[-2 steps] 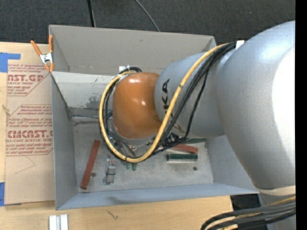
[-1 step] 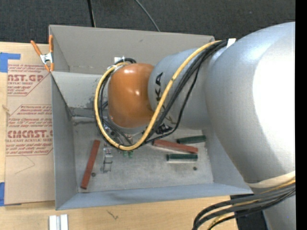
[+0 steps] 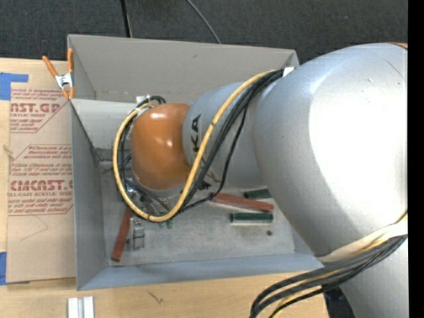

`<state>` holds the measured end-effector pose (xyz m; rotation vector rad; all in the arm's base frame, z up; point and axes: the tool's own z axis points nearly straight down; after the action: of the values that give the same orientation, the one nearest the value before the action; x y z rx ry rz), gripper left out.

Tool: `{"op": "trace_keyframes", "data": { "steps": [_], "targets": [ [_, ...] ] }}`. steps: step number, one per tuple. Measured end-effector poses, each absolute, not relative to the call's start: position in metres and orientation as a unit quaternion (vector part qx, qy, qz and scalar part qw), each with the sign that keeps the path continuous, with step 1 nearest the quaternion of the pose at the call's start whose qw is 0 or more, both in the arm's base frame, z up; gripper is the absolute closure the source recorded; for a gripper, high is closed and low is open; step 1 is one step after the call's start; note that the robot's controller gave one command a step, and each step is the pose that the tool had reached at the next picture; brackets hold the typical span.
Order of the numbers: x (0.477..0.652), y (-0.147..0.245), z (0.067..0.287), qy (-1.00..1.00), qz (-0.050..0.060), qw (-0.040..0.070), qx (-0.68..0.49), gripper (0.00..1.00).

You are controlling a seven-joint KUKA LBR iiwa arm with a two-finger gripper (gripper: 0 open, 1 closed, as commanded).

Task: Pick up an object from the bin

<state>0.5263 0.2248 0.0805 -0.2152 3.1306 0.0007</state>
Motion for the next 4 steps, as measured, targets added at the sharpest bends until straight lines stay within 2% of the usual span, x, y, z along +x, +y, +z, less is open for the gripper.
{"op": "trace_keyframes", "data": {
  "steps": [1,2,3,4],
  "targets": [
    [0.538,0.235,0.070,0.969,-0.002,-0.001,-0.248,1.00],
    [0.538,0.235,0.070,0.969,-0.001,-0.001,-0.247,1.00],
    [0.556,0.233,0.114,0.968,-0.001,-0.002,-0.251,1.00],
    [0.534,0.229,0.186,0.973,0.000,-0.001,-0.231,1.00]
  ]
}}
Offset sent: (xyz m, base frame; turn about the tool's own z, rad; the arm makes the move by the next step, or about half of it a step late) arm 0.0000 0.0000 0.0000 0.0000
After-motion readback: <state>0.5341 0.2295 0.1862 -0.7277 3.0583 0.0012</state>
